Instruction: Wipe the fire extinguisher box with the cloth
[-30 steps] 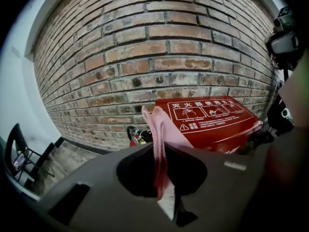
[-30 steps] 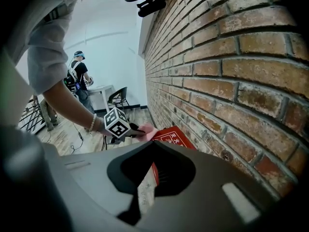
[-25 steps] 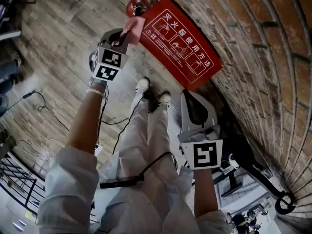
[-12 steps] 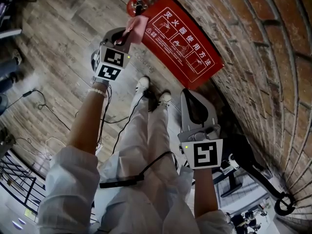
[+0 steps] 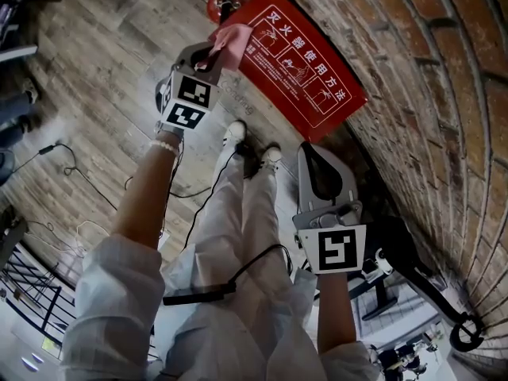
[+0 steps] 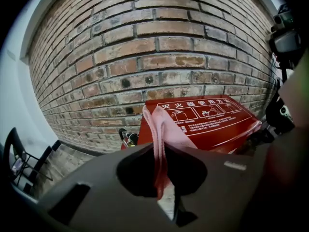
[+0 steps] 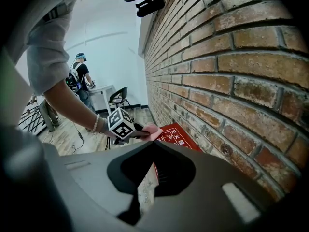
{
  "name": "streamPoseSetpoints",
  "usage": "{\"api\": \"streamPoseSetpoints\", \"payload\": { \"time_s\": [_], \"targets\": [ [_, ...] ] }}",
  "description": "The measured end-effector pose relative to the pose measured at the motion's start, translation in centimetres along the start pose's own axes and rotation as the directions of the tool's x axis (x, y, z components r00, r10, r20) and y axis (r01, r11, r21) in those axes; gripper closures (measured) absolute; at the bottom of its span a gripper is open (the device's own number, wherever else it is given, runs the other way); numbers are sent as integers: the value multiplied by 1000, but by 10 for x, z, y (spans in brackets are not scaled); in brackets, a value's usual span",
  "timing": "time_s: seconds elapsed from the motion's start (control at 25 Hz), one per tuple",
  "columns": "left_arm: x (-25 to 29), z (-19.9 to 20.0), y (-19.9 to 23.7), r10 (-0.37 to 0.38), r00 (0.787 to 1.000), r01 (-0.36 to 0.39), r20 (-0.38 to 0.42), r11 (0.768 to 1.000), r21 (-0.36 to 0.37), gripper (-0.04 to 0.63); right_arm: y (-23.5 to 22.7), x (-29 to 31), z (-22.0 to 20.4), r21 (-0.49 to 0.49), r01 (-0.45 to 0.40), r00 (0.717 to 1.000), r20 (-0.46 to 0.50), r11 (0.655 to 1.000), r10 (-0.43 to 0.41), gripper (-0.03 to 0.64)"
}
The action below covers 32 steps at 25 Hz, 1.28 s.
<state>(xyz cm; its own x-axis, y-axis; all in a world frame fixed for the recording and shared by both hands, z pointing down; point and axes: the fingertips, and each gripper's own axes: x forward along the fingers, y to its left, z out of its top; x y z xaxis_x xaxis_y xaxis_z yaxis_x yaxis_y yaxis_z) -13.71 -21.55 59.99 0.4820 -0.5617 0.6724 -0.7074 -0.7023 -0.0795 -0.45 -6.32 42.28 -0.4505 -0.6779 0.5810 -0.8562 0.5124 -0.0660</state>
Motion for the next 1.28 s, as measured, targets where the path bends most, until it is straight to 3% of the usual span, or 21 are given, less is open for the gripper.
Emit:
{"api": "streamPoseSetpoints", "payload": {
  "time_s": [0.44, 1.28],
  "targets": [
    [3, 7, -22, -6, 1000, 6, 16, 1000, -26, 584, -2, -15, -14, 15, 15, 1000, -1, 1000, -15, 609],
    [4, 13, -86, -57, 998, 57, 5, 998, 29, 584, -12, -51, -42, 31, 34, 999, 16, 999, -35, 609]
  ]
}}
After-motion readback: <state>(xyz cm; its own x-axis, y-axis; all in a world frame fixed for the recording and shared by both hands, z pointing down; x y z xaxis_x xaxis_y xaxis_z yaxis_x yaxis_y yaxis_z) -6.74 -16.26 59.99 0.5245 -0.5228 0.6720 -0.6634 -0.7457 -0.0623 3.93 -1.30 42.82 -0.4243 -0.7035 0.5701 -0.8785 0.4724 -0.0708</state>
